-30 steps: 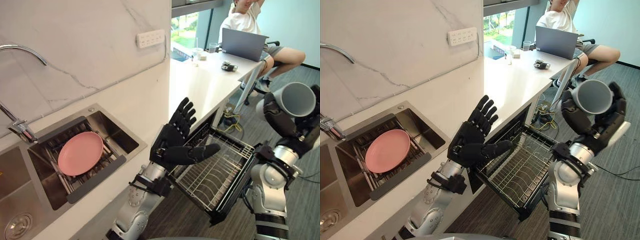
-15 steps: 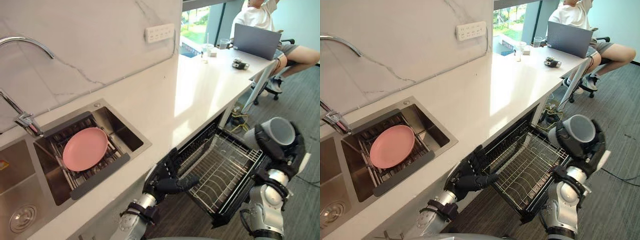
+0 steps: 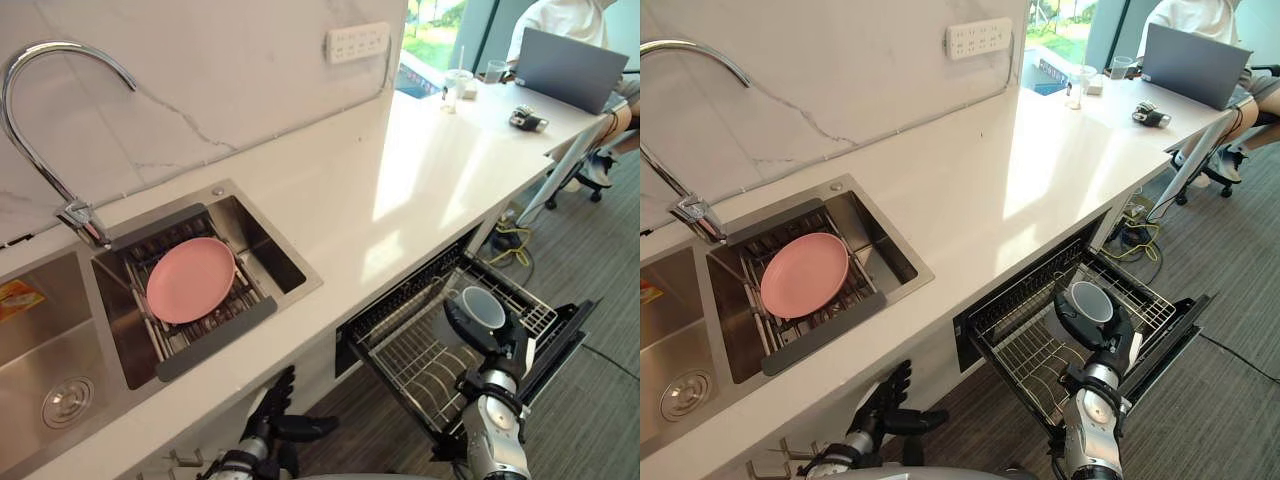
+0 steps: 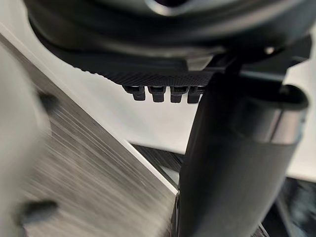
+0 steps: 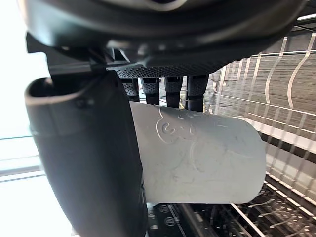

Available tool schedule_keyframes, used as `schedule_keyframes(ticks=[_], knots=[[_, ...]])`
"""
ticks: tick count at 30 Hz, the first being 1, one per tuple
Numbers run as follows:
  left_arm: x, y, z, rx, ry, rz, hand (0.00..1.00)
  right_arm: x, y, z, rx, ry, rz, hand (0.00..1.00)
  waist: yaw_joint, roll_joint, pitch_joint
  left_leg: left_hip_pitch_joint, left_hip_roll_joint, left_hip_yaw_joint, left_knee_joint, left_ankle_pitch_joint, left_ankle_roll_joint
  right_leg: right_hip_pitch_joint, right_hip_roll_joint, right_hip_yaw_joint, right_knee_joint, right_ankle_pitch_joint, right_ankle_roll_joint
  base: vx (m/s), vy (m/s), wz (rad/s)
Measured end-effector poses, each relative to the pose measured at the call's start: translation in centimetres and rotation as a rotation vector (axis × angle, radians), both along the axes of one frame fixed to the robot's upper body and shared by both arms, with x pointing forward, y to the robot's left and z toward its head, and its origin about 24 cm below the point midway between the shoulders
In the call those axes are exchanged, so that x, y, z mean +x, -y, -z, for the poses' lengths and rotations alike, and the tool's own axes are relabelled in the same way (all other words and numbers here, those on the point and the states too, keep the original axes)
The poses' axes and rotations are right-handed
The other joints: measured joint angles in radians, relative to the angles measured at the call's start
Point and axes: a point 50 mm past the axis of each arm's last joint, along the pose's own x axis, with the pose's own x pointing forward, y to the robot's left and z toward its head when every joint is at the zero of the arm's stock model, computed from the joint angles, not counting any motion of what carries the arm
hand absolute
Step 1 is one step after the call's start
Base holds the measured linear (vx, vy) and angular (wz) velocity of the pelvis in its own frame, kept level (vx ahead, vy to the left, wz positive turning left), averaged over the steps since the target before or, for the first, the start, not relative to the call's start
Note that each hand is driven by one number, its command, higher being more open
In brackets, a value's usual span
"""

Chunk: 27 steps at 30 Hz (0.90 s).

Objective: Walk over to the sink, pick up the cup, carry it to the dishwasher, place the cup inside the dishwasher, then close the dishwasher door

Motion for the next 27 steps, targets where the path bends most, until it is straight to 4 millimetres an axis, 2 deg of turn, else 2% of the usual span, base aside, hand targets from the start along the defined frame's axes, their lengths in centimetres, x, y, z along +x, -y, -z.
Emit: schedule_keyframes(ticks=[4, 8, 11, 13, 16, 18, 23, 25, 27], knots=[[0.1, -1.8, 0.5, 0.059, -0.019, -0.101, 1.00, 0.2, -0.1, 0.7, 0.008, -0.035, -0.031, 0.00, 0.008, 0.002, 0.017, 0.005, -0.008, -0.017, 0.000, 0.000, 0.000, 0.018, -0.005, -0.021, 0.001, -0.005, 0.007, 0.00, -0.006, 0.17], [-0.2, -1.7, 1.2, 0.004, -0.045, -0.207, 1.00, 0.3, 0.2, 1.3, -0.061, -0.101, -0.064, 0.00, 0.012, 0.015, 0.028, 0.005, -0.010, -0.027, 0.000, 0.000, 0.000, 0.021, -0.006, -0.031, 0.009, -0.012, 0.012, -0.02, -0.008, 0.07], [-0.6, -1.8, 1.4, -0.044, -0.059, -0.319, 1.00, -0.2, 1.4, 1.3, -0.106, -0.129, -0.041, 0.00, 0.022, 0.027, 0.043, -0.005, -0.015, -0.055, 0.000, -0.001, -0.001, 0.019, -0.009, -0.060, 0.032, -0.031, 0.015, -0.02, -0.016, 0.30], [-0.9, -2.6, 1.6, -0.051, -0.068, -0.388, 1.00, -0.3, 2.3, 1.4, -0.121, -0.151, -0.017, 0.00, 0.034, 0.032, 0.059, -0.015, -0.017, -0.069, 0.000, 0.001, -0.002, 0.018, -0.012, -0.087, 0.045, -0.038, 0.012, -0.01, -0.016, 0.34], [-0.6, -2.5, 1.6, -0.062, -0.065, -0.382, 1.00, 0.4, 2.5, 1.5, -0.114, -0.160, -0.023, 0.00, 0.037, 0.038, 0.074, -0.025, -0.017, -0.071, 0.000, 0.003, -0.002, 0.011, -0.012, -0.091, 0.051, -0.042, 0.011, 0.02, -0.023, 0.08], [-0.2, -2.2, 1.6, -0.074, -0.064, -0.373, 1.00, 1.1, 3.1, 1.4, -0.123, -0.173, -0.045, 0.00, 0.037, 0.055, 0.099, -0.034, -0.017, -0.074, 0.001, 0.013, 0.004, 0.001, -0.014, -0.096, 0.063, -0.044, 0.013, 0.03, -0.027, 0.05], [0.5, -1.8, 1.8, -0.121, -0.066, -0.426, 1.00, 1.6, 4.5, 1.4, -0.147, -0.214, -0.062, 0.00, 0.042, 0.098, 0.157, -0.069, -0.013, -0.107, 0.006, 0.029, -0.003, -0.031, -0.014, -0.131, 0.106, -0.065, 0.010, -0.02, -0.030, 0.21], [0.2, -2.4, 2.0, -0.103, -0.083, -0.452, 1.00, 1.9, 4.7, 1.4, -0.160, -0.233, -0.078, 0.00, 0.057, 0.112, 0.192, -0.088, -0.007, -0.126, 0.006, 0.039, -0.014, -0.053, -0.012, -0.146, 0.135, -0.081, 0.003, -0.08, -0.042, 0.26], [-1.0, -2.9, 2.6, -0.084, -0.146, -0.485, 1.00, 2.3, 4.4, 1.4, -0.165, -0.237, -0.099, 0.00, 0.076, 0.118, 0.226, -0.114, -0.001, -0.141, 0.006, 0.049, -0.022, -0.079, -0.010, -0.162, 0.162, -0.093, -0.003, -0.08, -0.038, 0.27]])
